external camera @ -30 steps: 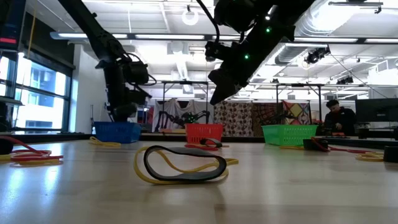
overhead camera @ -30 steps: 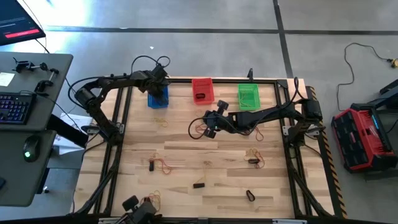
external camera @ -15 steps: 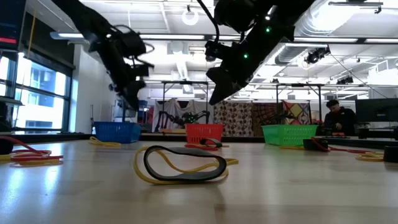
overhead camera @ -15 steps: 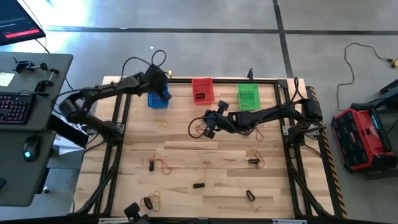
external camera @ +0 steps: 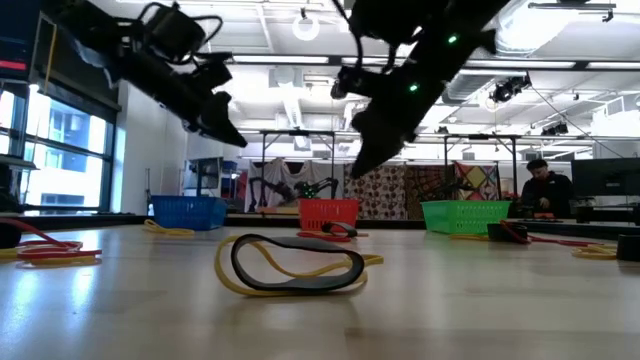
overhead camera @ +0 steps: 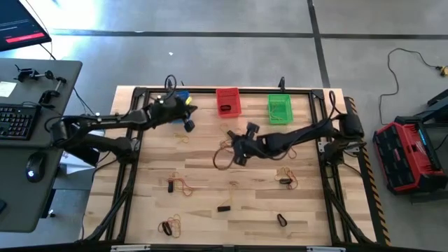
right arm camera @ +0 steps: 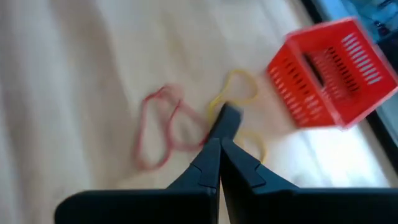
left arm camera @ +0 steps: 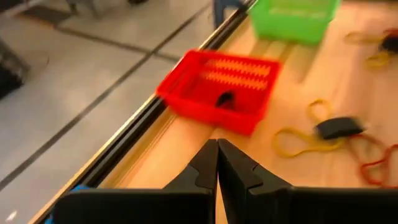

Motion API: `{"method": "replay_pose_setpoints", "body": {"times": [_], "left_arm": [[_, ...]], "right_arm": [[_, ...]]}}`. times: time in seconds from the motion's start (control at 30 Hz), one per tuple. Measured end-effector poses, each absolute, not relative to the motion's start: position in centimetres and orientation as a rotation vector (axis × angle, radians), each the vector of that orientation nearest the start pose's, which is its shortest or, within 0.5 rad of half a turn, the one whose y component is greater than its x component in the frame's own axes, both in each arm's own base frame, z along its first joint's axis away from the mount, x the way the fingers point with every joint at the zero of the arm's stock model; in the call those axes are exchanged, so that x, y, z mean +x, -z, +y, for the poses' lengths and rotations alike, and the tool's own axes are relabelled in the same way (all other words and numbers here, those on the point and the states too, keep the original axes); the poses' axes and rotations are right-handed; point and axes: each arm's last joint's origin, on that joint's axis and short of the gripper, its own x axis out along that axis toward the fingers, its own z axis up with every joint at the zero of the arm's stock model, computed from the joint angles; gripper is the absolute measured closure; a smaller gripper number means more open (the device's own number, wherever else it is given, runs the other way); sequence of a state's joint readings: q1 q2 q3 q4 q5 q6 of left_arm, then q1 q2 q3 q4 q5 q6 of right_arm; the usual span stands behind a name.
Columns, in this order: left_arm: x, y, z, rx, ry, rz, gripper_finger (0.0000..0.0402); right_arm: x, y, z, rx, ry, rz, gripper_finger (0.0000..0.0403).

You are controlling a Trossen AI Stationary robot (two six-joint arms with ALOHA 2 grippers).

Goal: Sort rubber bands into baskets
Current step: Put the black rubber band into the red bin

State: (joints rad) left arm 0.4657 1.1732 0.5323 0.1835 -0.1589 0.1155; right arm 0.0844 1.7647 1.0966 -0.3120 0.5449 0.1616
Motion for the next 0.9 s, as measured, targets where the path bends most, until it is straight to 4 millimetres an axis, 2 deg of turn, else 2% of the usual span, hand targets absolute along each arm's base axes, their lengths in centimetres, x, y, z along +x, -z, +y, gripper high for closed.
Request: {"method": "replay_pose_setpoints", "body": {"times": [0.17,0.3,0.47,0.7,0.9], "left_arm": [[21.3,-20.0,9.4,0.050,-0.490,0.391,0.0401],[21.6,-19.9,8.5,0.046,-0.388,0.366,0.0401],[21.9,-19.9,7.6,0.052,-0.342,0.364,0.0401],[22.2,-19.9,6.8,0.060,-0.306,0.363,0.0401],[22.2,-19.9,6.7,0.077,-0.299,0.364,0.0401]], "right_arm": [[33.5,-18.3,4.4,-0.127,0.449,0.982,0.0403],[31.6,-19.1,6.7,-0.033,0.419,1.042,0.0403],[29.2,-20.3,9.5,0.188,0.357,1.131,0.0403],[27.2,-20.5,13.8,0.507,0.299,1.226,0.0399],[25.6,-20.5,16.6,0.669,0.345,1.263,0.0357]]}}
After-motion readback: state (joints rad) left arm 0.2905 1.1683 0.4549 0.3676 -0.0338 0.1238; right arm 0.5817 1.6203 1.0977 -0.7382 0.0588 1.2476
